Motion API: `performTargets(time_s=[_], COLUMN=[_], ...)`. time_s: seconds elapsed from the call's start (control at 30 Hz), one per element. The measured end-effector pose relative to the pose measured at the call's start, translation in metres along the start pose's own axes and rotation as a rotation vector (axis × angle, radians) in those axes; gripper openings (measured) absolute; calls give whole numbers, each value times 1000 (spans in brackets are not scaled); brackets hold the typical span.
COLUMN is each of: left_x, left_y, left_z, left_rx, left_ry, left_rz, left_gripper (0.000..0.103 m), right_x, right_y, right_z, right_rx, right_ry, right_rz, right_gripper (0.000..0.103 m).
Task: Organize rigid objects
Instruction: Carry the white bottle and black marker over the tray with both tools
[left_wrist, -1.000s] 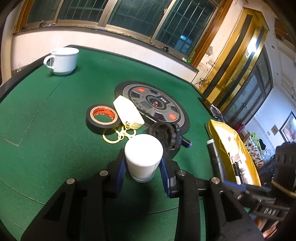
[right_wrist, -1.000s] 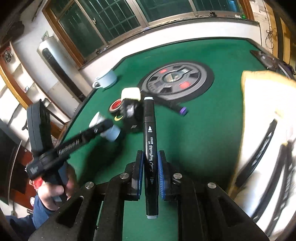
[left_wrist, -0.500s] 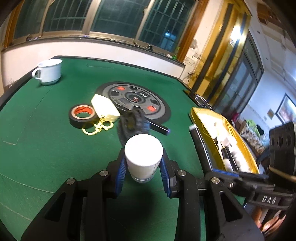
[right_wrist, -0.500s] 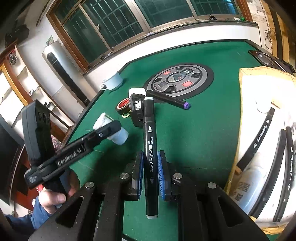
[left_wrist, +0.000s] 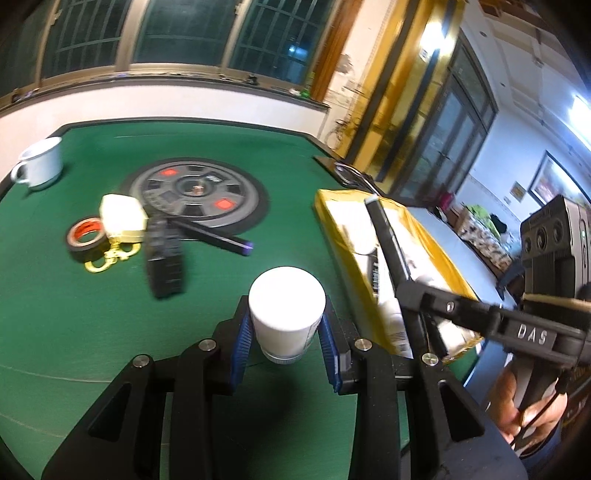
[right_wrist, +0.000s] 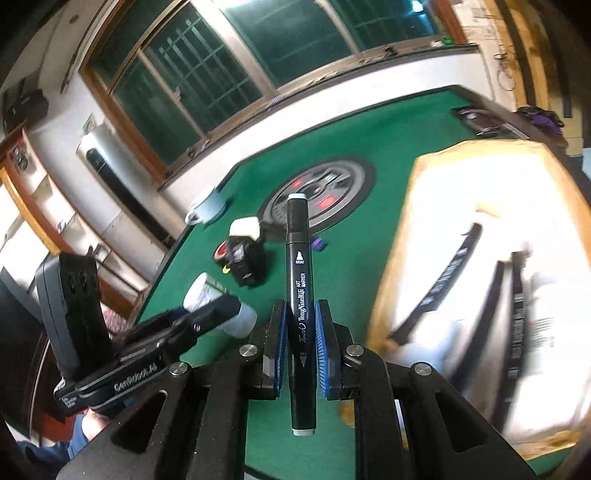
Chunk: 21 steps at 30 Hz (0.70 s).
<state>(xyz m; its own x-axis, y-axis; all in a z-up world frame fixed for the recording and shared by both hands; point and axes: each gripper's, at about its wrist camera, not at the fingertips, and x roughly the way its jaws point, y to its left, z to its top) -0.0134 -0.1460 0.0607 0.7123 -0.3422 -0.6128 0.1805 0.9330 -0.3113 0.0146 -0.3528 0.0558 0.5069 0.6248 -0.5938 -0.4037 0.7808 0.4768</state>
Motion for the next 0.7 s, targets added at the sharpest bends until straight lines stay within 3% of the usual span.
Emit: performTargets(time_s=[0.33,0.7], left_x=[25,50], left_y=[-50,-103], left_z=[20,31], left_rx=[47,131], left_ry=[44,98], left_rz=[-73,-145], left_gripper=[31,31], right_x=[-40,-69], right_y=[-53,-83], right_z=[8,20], right_rx=[88,129], right_ry=[-76,-132], right_rz=[-55,-109], right_gripper=[13,13])
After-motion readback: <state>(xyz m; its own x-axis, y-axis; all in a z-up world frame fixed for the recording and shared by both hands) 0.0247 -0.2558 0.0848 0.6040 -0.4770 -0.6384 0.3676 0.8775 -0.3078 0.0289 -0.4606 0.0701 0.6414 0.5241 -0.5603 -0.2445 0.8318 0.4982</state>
